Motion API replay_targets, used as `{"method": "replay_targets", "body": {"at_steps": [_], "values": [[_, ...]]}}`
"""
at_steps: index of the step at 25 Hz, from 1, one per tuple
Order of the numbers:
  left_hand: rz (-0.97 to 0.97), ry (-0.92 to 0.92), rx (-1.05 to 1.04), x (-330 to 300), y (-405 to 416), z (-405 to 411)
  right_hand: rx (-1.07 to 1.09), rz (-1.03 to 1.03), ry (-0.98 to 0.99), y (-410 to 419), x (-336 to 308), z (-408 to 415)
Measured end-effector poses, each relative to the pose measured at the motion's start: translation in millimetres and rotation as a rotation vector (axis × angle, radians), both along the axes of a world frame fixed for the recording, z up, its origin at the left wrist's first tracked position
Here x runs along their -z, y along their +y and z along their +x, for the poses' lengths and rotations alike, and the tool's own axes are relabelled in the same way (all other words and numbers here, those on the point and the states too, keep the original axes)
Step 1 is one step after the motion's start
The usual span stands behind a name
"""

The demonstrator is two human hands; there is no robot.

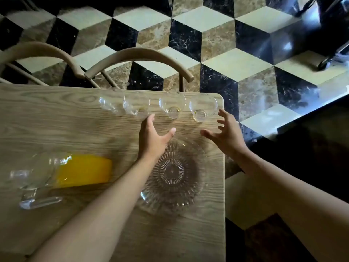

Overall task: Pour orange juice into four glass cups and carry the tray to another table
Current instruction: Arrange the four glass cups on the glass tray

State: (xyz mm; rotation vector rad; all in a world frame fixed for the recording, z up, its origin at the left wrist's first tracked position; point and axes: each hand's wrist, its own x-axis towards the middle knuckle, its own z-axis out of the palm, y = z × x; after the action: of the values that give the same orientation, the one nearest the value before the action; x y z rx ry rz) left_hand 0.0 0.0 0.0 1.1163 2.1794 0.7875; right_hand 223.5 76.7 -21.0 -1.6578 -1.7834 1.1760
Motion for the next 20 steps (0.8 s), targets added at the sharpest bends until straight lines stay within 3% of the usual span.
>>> {"method": "replay_targets", "body": {"at_steps": [6,12,20], "values": [[0.063,-0.184,-0.16,44,21,-2,0.006,-0.011,0.125,22,36,-1],[0.153,-0.378,-0.178,55,34,5,0.03,0.033,0.173,33,44,-5],[0.181,-0.387,-0.12,57,64,7,0.031,0.017,0.259,42,44,-12]]}}
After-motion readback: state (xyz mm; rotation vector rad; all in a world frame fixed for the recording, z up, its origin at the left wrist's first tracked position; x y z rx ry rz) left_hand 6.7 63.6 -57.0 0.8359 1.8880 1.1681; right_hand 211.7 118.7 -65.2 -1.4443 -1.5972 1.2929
